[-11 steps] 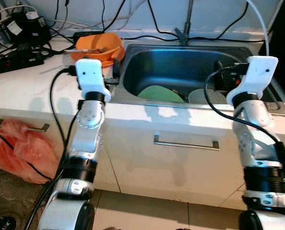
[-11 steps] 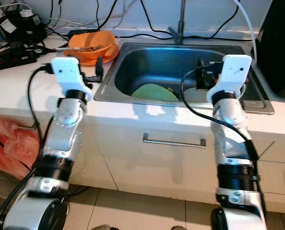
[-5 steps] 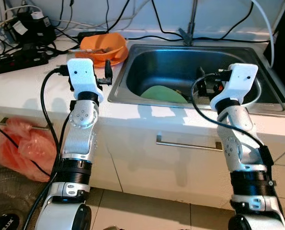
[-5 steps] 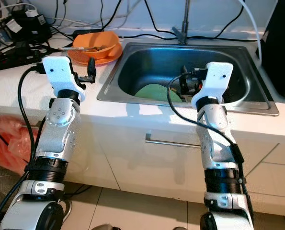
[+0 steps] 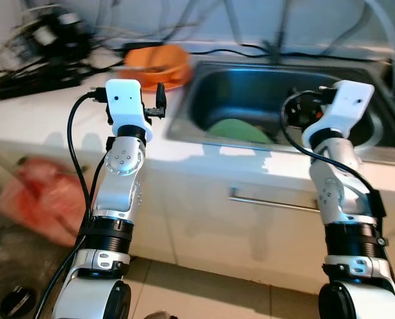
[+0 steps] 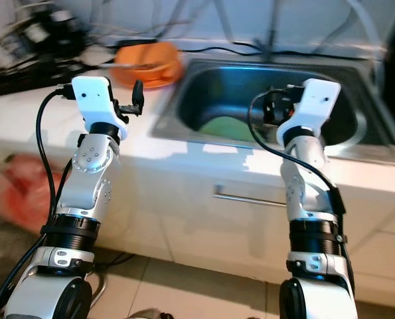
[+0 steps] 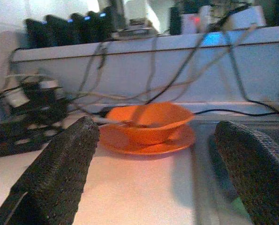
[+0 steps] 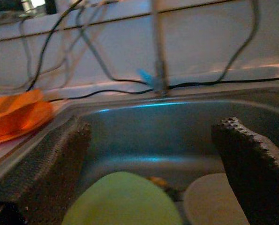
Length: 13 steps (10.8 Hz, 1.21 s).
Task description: Kitchen organization
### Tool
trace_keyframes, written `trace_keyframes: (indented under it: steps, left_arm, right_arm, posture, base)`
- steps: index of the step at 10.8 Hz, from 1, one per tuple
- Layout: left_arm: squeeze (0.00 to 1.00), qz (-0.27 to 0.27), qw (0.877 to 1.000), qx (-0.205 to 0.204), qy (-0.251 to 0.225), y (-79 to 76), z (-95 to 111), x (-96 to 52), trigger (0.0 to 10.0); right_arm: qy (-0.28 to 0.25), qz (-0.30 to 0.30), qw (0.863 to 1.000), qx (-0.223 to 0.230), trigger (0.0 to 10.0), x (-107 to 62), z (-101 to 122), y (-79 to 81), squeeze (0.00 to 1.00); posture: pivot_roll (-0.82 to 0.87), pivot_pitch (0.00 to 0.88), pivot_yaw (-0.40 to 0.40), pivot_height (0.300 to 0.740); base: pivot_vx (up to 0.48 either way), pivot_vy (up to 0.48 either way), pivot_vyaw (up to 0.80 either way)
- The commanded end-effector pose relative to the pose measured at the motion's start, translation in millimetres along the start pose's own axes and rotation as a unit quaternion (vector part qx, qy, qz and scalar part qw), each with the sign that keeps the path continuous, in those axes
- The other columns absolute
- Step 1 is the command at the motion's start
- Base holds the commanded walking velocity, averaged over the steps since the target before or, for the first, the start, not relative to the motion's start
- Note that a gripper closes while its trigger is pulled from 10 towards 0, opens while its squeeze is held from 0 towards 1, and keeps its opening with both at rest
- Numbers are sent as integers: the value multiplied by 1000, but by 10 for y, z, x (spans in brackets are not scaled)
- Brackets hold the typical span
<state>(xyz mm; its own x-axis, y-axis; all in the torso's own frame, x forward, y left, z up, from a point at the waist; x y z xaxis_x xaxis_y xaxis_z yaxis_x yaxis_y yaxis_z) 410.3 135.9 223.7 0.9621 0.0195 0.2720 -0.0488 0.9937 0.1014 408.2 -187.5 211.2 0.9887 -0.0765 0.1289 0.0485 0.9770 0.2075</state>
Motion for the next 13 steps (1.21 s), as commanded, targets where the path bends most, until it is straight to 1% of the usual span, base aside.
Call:
trace_keyframes:
  steps: [1, 2, 3, 4, 5, 6, 7, 8, 9, 10, 11, 12, 13]
  left_arm:
    - [0, 14, 1000, 0, 4, 64, -2, 24, 10000]
    - [0, 24, 1000, -5, 17, 103, -54, 42, 10000]
    - [0, -5, 1000, 10, 3, 37, 18, 88, 10000]
    - [0, -28, 1000, 11, -5, -59, 84, 137, 10000]
    - [0, -38, 999, 7, -7, -104, 109, 149, 10000]
    - [0, -43, 999, -9, -4, -138, 62, 103, 10000]
    - [0, -42, 999, -23, 18, -167, -71, 57, 10000]
    - [0, -59, 998, -20, 20, -238, -93, 47, 10000]
    - [0, -66, 997, -18, 18, -262, -75, 63, 10000]
    - [0, -68, 997, -22, 14, -280, -50, 84, 10000]
    - [0, -73, 997, -23, 5, -311, 4, 100, 10000]
    - [0, -71, 997, -24, 1, -321, 18, 104, 10000]
    - [0, -72, 997, -22, 1, -331, 16, 107, 10000]
  right_arm:
    - [-1, 6, 1000, -1, 10000, 68, 25, 67, 0]
    - [5, 9, 1000, -3, 10000, 121, -12, 112, 0]
    - [-7, -12, 1000, -15, 10000, 129, 49, 83, 0]
    - [-20, -36, 998, -40, 10000, 117, 114, 15, 0]
    - [-21, -38, 998, -52, 10000, 114, 104, -7, 0]
    - [-24, 19, 1000, -8, 10000, 70, 88, 132, 0]
    - [-34, -14, 999, -11, 10000, 36, 99, 64, 0]
    - [-33, 3, 999, -17, 10000, -16, 92, 89, 0]
    - [-26, 15, 999, -30, 10000, -47, 47, 96, 0]
    - [-20, 15, 999, -29, 10000, -69, -6, 65, 0]
    - [-27, 10, 999, -32, 10000, -98, 6, 21, 0]
    - [-23, -8, 999, -22, 10000, -102, -5, -47, 0]
    - [-32, -4, 999, -24, 10000, -104, 36, -27, 0]
  posture:
    - [102, 0, 62, 740]
    - [97, 0, 81, 740]
    - [76, 0, 88, 740]
    - [67, 0, 81, 740]
    - [56, 0, 73, 740]
    - [26, 0, 71, 740]
    - [2, 0, 87, 740]
    - [-6, 0, 98, 740]
    - [-14, 0, 111, 740]
    - [-15, 0, 117, 740]
    - [-15, 0, 120, 740]
    - [-20, 0, 132, 740]
    - [-20, 0, 142, 740]
  base:
    - [0, 480, 0]
    - [0, 480, 0]
    - [0, 0, 0]
    - [0, 0, 0]
    - [0, 0, 0]
    - [368, 0, 0]
    - [465, 0, 0]
    - [461, 0, 0]
    - [465, 0, 0]
    - [465, 0, 0]
    - [0, 0, 0]
    - [0, 0, 0]
    - [0, 0, 0]
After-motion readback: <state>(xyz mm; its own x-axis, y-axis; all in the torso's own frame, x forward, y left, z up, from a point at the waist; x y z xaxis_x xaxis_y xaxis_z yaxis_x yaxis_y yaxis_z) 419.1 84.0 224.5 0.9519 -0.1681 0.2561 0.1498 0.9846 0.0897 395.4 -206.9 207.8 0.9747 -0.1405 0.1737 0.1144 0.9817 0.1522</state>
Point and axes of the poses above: a point about 5 cm out from each wrist's last joint towards the gripper, its own x axis pointing out of the wrist towards the gripper, its own z axis along the axis of the wrist's last joint, y = z × x, the point moved 5 cm from there along x, pointing out of the wrist towards the gripper, and after that the axes turned 5 degrees about x, right-handed, at the moved point
